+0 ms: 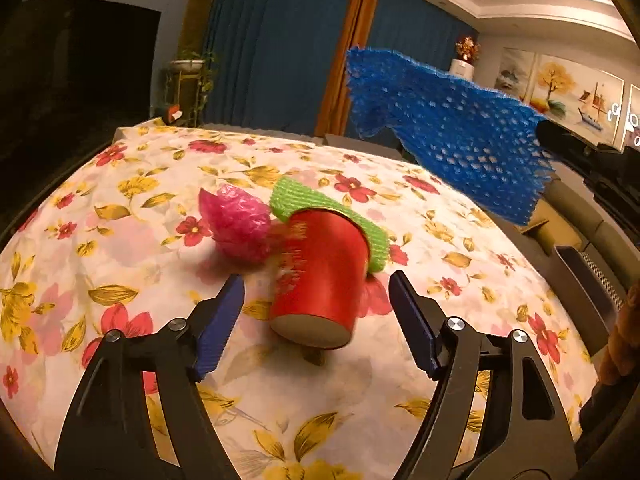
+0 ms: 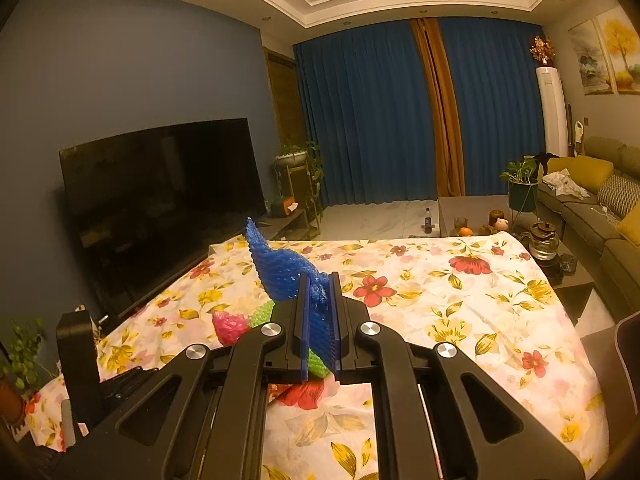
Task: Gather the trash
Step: 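Grasp the red printed paper cup with the left tool while the right tool holds the blue mesh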
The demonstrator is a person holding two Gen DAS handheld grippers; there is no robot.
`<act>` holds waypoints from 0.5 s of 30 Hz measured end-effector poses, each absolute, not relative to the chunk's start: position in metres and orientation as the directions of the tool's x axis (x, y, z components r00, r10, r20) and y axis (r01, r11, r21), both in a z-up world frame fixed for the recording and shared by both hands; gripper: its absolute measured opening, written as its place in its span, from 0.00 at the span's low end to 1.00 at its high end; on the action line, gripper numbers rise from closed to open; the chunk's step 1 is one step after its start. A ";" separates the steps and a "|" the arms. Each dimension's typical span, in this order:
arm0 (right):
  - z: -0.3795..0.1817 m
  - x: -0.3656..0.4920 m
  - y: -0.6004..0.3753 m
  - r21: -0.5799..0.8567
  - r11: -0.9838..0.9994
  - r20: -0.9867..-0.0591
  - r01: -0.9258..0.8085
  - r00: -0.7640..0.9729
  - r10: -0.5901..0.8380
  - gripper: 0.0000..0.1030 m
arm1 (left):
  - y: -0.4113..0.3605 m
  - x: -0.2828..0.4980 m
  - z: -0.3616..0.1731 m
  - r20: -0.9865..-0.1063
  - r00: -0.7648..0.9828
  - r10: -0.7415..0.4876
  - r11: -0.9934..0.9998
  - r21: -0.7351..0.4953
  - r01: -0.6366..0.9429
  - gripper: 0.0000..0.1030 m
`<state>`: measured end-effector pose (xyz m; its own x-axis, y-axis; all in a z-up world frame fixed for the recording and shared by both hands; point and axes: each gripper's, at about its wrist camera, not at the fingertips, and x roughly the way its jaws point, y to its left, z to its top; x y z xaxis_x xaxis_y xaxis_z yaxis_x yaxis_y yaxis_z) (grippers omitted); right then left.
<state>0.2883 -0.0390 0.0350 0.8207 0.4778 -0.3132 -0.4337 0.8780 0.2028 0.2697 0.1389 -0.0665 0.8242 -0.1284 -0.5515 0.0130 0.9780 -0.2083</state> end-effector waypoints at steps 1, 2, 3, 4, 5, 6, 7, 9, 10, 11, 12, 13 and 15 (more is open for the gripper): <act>0.035 0.288 -0.039 0.205 0.878 -0.313 -0.432 0.821 0.477 0.09 | 0.138 0.273 -0.068 -0.559 0.817 -0.138 0.976 -0.216 0.017 0.72; 0.035 0.289 -0.040 0.209 0.878 -0.315 -0.431 0.820 0.478 0.09 | 0.138 0.278 -0.070 -0.568 0.807 -0.160 0.971 -0.236 0.026 0.72; 0.035 0.289 -0.040 0.211 0.877 -0.317 -0.431 0.819 0.479 0.09 | 0.139 0.283 -0.071 -0.576 0.800 -0.167 0.968 -0.248 0.023 0.72; 0.035 0.289 -0.040 0.211 0.878 -0.318 -0.430 0.819 0.478 0.09 | 0.140 0.289 -0.074 -0.588 0.790 -0.171 0.965 -0.262 0.014 0.72; 0.034 0.290 -0.040 0.211 0.878 -0.317 -0.429 0.820 0.477 0.09 | 0.141 0.292 -0.075 -0.595 0.785 -0.173 0.963 -0.269 0.009 0.72; 0.034 0.290 -0.040 0.211 0.878 -0.316 -0.429 0.820 0.477 0.09 | 0.141 0.294 -0.077 -0.605 0.777 -0.174 0.962 -0.273 0.004 0.72; 0.034 0.290 -0.040 0.211 0.879 -0.316 -0.428 0.821 0.476 0.09 | 0.142 0.297 -0.079 -0.615 0.766 -0.185 0.960 -0.281 0.006 0.72; 0.034 0.290 -0.040 0.209 0.880 -0.318 -0.427 0.821 0.474 0.09 | 0.142 0.299 -0.082 -0.625 0.756 -0.197 0.957 -0.290 0.010 0.64; 0.033 0.291 -0.040 0.210 0.880 -0.320 -0.427 0.820 0.474 0.09 | 0.142 0.300 -0.083 -0.633 0.749 -0.199 0.956 -0.292 0.008 0.59; 0.033 0.291 -0.040 0.211 0.879 -0.322 -0.427 0.819 0.475 0.09 | 0.142 0.302 -0.085 -0.640 0.742 -0.200 0.956 -0.293 0.005 0.57; 0.033 0.291 -0.040 0.210 0.879 -0.323 -0.428 0.818 0.475 0.09 | 0.142 0.304 -0.087 -0.648 0.733 -0.207 0.954 -0.299 0.006 0.55; 0.032 0.290 -0.040 0.208 0.880 -0.323 -0.427 0.819 0.474 0.09 | 0.142 0.305 -0.089 -0.656 0.724 -0.214 0.952 -0.305 0.005 0.54; 0.033 0.289 -0.041 0.209 0.879 -0.321 -0.428 0.819 0.475 0.09 | 0.144 0.308 -0.091 -0.660 0.715 -0.229 0.946 -0.324 0.003 0.54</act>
<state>0.2894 -0.0409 0.0330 0.8193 0.4750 -0.3212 -0.4277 0.8793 0.2094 0.3075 0.1440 -0.0914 0.7155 -0.2290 -0.6601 0.0033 0.9459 -0.3245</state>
